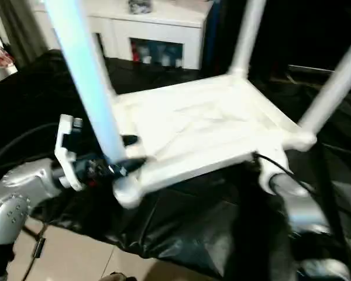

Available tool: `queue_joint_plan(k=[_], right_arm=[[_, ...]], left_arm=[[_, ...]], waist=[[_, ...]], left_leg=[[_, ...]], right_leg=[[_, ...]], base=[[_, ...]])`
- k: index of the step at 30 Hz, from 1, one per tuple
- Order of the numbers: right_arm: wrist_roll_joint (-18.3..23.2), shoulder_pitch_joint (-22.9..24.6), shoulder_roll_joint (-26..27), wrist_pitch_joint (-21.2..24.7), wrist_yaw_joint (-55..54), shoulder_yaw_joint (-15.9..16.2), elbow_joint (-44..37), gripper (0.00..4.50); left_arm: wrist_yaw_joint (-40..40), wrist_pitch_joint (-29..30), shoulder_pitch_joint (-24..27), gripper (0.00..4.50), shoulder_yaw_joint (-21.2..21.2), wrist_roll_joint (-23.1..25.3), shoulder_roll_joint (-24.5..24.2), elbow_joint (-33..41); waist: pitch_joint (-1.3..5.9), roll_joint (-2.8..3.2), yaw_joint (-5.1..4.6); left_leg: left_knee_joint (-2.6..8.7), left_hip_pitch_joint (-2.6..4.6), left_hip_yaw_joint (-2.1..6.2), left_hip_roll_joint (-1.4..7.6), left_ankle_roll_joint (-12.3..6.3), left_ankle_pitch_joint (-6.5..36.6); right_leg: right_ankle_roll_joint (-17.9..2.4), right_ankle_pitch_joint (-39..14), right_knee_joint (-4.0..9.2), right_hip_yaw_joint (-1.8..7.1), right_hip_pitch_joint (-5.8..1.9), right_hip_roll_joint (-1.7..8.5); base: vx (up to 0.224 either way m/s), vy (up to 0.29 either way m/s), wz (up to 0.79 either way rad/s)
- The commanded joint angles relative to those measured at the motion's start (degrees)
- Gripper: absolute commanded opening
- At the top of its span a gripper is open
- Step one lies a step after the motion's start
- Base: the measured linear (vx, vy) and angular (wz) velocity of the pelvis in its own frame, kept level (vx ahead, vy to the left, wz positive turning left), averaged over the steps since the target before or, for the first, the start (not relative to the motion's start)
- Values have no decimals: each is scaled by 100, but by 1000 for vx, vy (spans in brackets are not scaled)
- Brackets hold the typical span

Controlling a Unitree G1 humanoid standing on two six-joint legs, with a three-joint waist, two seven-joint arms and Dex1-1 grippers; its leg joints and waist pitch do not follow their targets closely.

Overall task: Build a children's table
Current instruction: Rotate table base

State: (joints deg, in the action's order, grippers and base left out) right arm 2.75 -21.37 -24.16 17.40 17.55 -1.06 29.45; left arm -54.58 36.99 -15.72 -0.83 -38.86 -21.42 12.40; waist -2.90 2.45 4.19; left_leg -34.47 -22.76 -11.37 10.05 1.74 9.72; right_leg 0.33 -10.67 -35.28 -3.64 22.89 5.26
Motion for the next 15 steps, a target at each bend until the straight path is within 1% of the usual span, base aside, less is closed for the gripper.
queue_joint_plan(k=[1, 2, 3, 4, 5, 6, 7, 8, 10, 11, 12, 13, 14, 15], right_arm=[[59, -275, 251, -232, 129, 224, 94, 327], [59, -275, 251, -232, 129, 224, 94, 327], [71, -374, 370, -302, 169, 266, 162, 327], [64, -478, 475, -383, 210, 317, 252, 327], [33, -561, 549, -461, 261, 364, 332, 327], [-9, -649, 624, -516, 316, 423, 409, 327], [-50, -721, 683, -554, 363, 485, 462, 327], [-69, -748, 706, -573, 377, 505, 489, 327], [-152, -865, 783, -671, 420, 573, 640, 327], [-167, -888, 799, -693, 429, 585, 674, 327], [-183, -923, 825, -719, 443, 604, 716, 327], [-195, -979, 885, -749, 486, 651, 770, 327], [-201, -991, 904, -754, 496, 667, 782, 327], [-204, -997, 912, -756, 500, 674, 787, 327]], left_arm=[[-68, 167, -21, 443, -175, -264, 43, 314], [-68, 167, -21, 443, -175, -264, 43, 314], [-49, 260, -24, 443, -208, -383, 72, 404], [-25, 382, -25, 443, -228, -497, 101, 514], [-6, 471, -27, 443, -244, -575, 121, 604], [24, 552, -39, 443, -257, -638, 149, 672], [62, 569, -59, 443, -270, -664, 199, 691], [84, 566, -68, 443, -277, -672, 222, 691], [134, 556, -106, 443, -341, -653, 293, 681], [136, 556, -115, 443, -360, -645, 306, 678], [150, 541, -134, 443, -386, -631, 346, 659], [162, 508, -187, 443, -456, -622, 432, 622], [175, 491, -210, 443, -482, -606, 467, 603], [180, 484, -220, 443, -494, -600, 482, 596]], waist=[[335, -65, 14], [336, -71, -8], [339, -68, -28], [340, -80, -58], [343, -89, -72], [343, -105, -79], [341, -97, -92], [341, -93, -95], [344, -106, -107], [344, -106, -107], [350, -116, -104], [351, -112, -101], [353, -106, -93], [353, -113, -92]], left_leg=[[453, 114, 169, 248, 90, 1638], [450, 116, 163, 245, 100, 1657], [453, 120, 167, 247, 111, 1686], [455, 117, 171, 246, 114, 1670], [450, 103, 171, 241, 106, 1619], [451, 104, 168, 245, 98, 1607], [452, 104, 170, 246, 89, 1582], [446, 109, 166, 242, 91, 1561], [435, 133, 149, 241, 52, 1539], [435, 133, 149, 241, 52, 1539], [426, 143, 142, 243, 15, 1462], [418, 151, 134, 245, 0, 1434], [418, 156, 136, 247, -1, 1422], [418, 149, 133, 251, -10, 1388]], right_leg=[[-1059, -1831, 466, 217, -247, 314], [-1042, -1858, 468, 219, -241, 307], [-1030, -1879, 462, 221, -238, 306], [-1056, -1849, 456, 221, -242, 303], [-1062, -1812, 448, 216, -258, 301], [-1068, -1798, 450, 216, -255, 299], [-1109, -1748, 443, 217, -253, 296], [-1114, -1723, 446, 218, -251, 294], [-1139, -1602, 447, 231, -238, 281], [-1139, -1602, 447, 231, -238, 281], [-1172, -1544, 442, 237, -236, 283], [-1188, -1500, 438, 241, -232, 279], [-1193, -1482, 434, 239, -232, 279], [-1198, -1442, 434, 242, -236, 279]], base=[[0, 0, 0], [0, 0, 0], [0, 0, 0], [0, 0, 0], [0, 0, 0], [0, 0, 0], [0, 0, 0], [0, 0, 0], [0, 0, 0], [0, 0, 0], [0, 0, 0], [0, 0, 0], [0, 0, 0], [0, 0, 0]])
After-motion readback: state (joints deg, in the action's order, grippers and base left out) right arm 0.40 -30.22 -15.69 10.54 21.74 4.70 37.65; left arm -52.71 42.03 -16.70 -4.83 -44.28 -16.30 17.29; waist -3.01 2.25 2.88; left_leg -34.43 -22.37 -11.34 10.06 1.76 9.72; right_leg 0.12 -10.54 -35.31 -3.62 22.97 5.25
